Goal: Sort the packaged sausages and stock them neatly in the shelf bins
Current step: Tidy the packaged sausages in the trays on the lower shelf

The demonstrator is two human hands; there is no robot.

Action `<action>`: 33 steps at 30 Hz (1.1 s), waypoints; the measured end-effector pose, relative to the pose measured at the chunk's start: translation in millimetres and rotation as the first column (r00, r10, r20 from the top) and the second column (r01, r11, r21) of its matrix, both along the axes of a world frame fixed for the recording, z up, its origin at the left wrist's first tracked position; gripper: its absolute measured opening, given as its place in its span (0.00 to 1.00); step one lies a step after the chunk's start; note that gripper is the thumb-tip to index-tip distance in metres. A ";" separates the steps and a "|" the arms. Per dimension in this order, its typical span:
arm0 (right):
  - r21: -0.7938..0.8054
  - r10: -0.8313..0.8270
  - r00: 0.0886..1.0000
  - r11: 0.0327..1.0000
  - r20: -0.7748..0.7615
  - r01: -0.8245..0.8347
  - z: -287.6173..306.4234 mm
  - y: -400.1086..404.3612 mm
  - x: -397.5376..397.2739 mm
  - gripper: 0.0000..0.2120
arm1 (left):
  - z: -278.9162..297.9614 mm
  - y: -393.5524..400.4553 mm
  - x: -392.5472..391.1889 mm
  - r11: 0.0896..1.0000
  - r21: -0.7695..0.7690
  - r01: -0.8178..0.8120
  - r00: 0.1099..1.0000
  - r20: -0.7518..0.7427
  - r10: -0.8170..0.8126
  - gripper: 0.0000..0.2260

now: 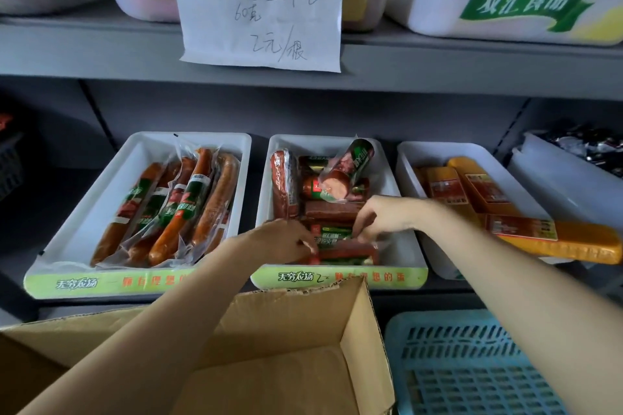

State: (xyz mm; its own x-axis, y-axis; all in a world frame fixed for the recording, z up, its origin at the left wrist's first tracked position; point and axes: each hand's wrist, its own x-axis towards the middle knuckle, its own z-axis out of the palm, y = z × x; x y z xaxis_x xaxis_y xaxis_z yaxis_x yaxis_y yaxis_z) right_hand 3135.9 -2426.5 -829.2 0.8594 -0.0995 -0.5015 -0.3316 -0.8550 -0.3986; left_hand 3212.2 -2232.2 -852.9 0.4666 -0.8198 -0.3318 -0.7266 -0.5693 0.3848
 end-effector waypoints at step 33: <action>-0.023 -0.044 0.961 0.998 0.274 0.053 3.8 -11.6 -24.9 0.10 | -10.3 -15.6 16.6 0.997 0.075 -0.031 0.999 -0.029 0.033 0.15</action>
